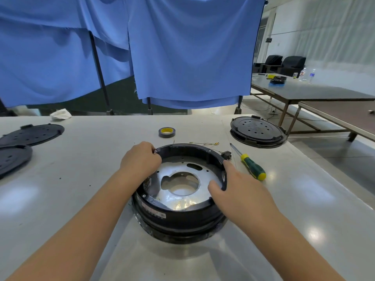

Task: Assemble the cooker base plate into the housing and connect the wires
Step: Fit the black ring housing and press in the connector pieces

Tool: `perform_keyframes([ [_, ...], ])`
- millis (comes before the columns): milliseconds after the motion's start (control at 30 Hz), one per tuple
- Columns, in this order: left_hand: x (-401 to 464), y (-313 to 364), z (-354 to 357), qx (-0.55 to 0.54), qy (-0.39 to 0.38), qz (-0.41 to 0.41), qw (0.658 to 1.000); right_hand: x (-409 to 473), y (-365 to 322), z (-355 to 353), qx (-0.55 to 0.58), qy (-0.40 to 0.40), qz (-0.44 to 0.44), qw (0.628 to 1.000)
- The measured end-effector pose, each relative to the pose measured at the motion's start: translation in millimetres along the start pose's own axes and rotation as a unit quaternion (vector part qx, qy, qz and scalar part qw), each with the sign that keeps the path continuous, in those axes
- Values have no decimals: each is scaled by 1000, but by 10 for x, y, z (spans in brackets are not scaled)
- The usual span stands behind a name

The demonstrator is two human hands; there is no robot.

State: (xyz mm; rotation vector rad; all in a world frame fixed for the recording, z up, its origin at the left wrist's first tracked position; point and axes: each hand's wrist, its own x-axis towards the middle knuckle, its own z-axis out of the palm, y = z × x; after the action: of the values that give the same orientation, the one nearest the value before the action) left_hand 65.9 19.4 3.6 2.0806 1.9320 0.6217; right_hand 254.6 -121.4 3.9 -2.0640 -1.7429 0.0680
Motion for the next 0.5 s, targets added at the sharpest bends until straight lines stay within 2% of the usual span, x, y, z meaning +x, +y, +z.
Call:
perform_keyframes([
  [133, -59, 144, -12, 76, -21, 59, 995, 278, 167, -148, 50, 33, 27, 998],
  [233, -181, 303, 28, 100, -67, 177, 977, 641, 377, -137, 78, 52, 46, 995],
  [333, -347, 370, 159, 66, -131, 269, 952, 948, 572, 22, 53, 43, 35, 997],
  [500, -458, 350, 307, 75, -174, 287, 939, 1286, 746, 329, -25, -37, -47, 998],
])
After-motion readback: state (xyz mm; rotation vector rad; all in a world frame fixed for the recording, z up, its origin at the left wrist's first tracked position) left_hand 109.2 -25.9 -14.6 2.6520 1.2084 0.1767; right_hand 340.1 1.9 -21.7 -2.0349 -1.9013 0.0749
